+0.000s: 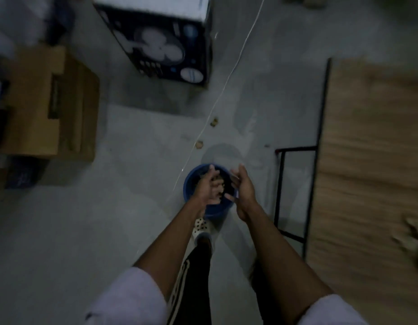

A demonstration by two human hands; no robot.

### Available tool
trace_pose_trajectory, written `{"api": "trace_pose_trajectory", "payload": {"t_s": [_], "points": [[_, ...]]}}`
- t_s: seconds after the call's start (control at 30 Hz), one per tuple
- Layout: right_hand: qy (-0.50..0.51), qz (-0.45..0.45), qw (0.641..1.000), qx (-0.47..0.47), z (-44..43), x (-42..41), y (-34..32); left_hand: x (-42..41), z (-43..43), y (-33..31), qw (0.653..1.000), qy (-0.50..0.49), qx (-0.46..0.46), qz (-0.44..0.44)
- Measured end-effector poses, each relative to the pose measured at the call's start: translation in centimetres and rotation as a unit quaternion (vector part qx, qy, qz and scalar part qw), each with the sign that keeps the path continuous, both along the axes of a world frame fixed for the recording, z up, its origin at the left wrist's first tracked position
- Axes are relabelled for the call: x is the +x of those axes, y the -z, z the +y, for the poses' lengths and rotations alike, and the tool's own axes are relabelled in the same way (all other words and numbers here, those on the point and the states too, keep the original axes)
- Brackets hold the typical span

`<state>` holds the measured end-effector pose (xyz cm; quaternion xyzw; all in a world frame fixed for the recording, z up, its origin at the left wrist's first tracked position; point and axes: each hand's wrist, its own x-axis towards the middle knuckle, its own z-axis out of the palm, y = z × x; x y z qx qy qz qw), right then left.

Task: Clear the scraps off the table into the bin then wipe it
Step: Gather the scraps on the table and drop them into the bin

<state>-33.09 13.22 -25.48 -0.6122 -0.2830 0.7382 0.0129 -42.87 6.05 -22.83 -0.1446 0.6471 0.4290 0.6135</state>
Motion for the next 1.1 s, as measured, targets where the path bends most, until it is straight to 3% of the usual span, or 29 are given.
{"api": "trace_pose_trajectory", "payload": {"t_s": [0.2,0.43,0.7,1.0,1.1], "points": [[-0.029,0.092,0.985,0.144,2.0,4.5,-18.8,6.2,3.0,-18.0,0.981,0.021,0.146,0.127],[-0.022,0.139,0.96,0.241,3.4,22.1,-29.7,21.6,3.5,-27.0,0.956,0.059,0.208,0.199],[-0.008,0.006,0.938,0.346,2.6,41.0,-30.9,37.3,2.8,-25.6,0.956,0.115,0.201,0.179],[-0.091,-0.108,0.907,0.396,3.2,48.0,-27.9,43.1,5.2,-22.8,0.934,0.246,0.17,0.198],[-0.111,-0.183,0.886,0.411,3.7,49.7,-26.2,44.0,6.6,-21.7,0.923,0.281,0.156,0.212]]}}
